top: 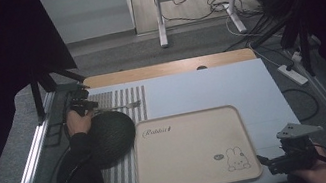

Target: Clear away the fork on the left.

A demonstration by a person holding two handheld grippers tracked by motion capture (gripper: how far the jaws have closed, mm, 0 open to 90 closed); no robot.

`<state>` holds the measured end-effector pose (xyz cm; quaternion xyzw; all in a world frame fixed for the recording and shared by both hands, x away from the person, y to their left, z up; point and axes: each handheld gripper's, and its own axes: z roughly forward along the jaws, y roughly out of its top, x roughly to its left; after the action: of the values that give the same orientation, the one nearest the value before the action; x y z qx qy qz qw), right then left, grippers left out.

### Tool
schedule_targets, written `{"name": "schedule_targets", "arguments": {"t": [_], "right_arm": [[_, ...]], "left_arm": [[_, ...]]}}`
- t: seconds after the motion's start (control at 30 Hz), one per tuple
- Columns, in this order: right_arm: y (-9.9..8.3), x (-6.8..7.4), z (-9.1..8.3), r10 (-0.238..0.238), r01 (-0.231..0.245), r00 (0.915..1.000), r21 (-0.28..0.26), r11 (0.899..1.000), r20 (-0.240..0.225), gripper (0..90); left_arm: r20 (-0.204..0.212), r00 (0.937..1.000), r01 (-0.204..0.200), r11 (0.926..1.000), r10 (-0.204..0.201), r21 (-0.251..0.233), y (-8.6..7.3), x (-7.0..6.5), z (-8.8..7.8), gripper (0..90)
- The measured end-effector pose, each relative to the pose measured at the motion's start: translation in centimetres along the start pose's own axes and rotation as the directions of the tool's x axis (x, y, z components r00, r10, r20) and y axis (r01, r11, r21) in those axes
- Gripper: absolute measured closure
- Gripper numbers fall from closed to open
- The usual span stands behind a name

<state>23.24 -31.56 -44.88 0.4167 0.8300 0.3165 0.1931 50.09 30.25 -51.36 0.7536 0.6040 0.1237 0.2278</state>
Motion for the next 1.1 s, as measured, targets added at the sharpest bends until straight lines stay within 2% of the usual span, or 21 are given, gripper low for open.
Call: {"name": "schedule_targets", "arguments": {"t": [0.13, 0.2, 0.3, 0.4, 0.5, 0.67, 0.87, 1.1], "right_arm": [[0.0, 0.0, 0.0, -0.002, 0.002, 1.0, 0.001, 1.0, 0.001, 0.0], [0.0, 0.0, 0.0, -0.002, 0.002, 1.0, 0.001, 1.0, 0.0, 0.0], [0.0, 0.0, 0.0, -0.001, 0.001, 1.0, 0.002, 1.0, -0.002, 0.0], [0.0, 0.0, 0.0, -0.003, 0.003, 1.0, 0.001, 1.0, -0.005, 0.0], [0.0, 0.0, 0.0, -0.009, 0.009, 0.9999, 0.0, 1.0, -0.006, 0.0], [0.0, 0.1, 0.0, -0.014, 0.014, 0.9999, 0.004, 1.0, -0.005, 0.0], [0.0, 0.2, 0.1, -0.021, 0.021, 0.9998, 0.007, 1.0, -0.006, 0.0], [0.0, 0.2, 0.1, -0.024, 0.024, 0.9997, 0.009, 1.0, -0.005, 0.0]], "left_arm": [[-0.032, 0.9995, -0.002, 0.9988, 0.004, 0.049, 0.2, 0.1, 1.2, 88.9], [-0.039, 0.9992, 0.003, 0.9989, -0.001, 0.046, 0.1, 0.2, 1.3, 88.9], [-0.021, 0.9996, 0.02, 0.9989, -0.019, 0.042, -0.1, 0.6, 1.2, 88.9], [-0.007, 0.9997, 0.024, 0.9978, -0.024, 0.061, -0.4, 0.9, 0.9, 88.9], [0.007, 0.9999, 0.008, 0.996, -0.008, 0.089, -0.6, 0.9, 0.6, 88.9], [0.034, 0.9984, -0.05, 0.9882, 0.045, 0.145, -0.8, 0.7, 0.0, 88.9], [0.09, 0.9948, -0.061, 0.9828, 0.046, 0.174, -1.1, 0.9, -0.2, 88.9], [0.1, 0.9938, -0.066, 0.9822, 0.049, 0.176, -1.1, 1.0, -0.3, 88.9]]}}
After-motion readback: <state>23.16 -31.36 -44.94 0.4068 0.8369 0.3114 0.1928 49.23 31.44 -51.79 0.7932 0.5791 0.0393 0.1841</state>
